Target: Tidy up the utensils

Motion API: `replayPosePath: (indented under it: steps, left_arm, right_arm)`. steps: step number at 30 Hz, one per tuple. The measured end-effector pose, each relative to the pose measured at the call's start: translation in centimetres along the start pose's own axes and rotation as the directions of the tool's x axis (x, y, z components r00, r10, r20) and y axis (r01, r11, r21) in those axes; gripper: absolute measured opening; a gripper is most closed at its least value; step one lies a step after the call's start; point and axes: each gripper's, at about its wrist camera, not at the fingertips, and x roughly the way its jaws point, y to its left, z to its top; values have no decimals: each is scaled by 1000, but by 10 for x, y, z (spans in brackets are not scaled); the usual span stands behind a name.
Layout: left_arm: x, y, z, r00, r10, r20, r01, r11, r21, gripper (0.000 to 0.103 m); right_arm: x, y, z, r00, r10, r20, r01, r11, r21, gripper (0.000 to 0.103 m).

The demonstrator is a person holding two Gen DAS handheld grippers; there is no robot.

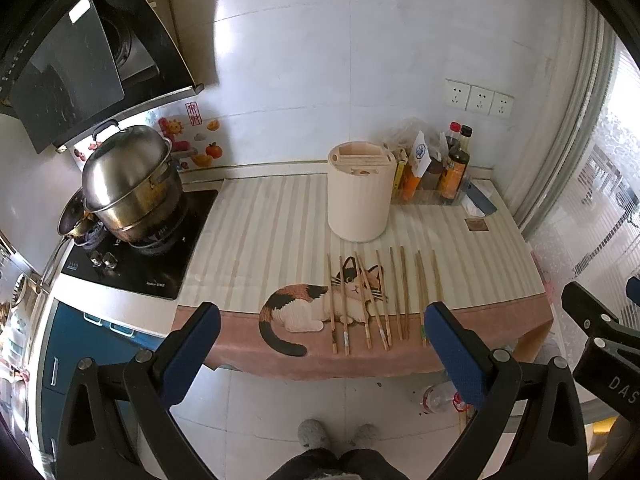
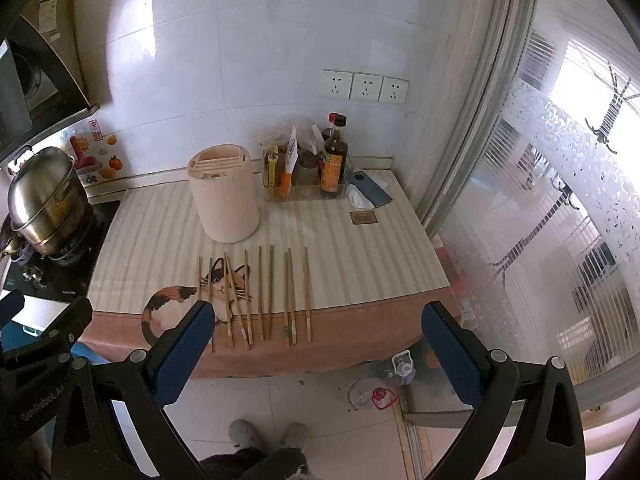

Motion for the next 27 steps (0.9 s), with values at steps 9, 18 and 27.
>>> replayPosePath:
  steps: [9,18,27]
  left_arm:
    - [6,5,7,999,-37,19,37,999,9,103]
    - [71,25,28,998,-35,58,31,998,53,103]
    - [196,36,29,992,14,-125,-6,998,61,103]
  right_arm:
    - [-2,2,4,1000,1,16,-1,1000,19,103]
    - [43,9,7,1000,9,12,-10,996,83,103]
    - [142,19,-2,992,-19,-125,38,988,151,79]
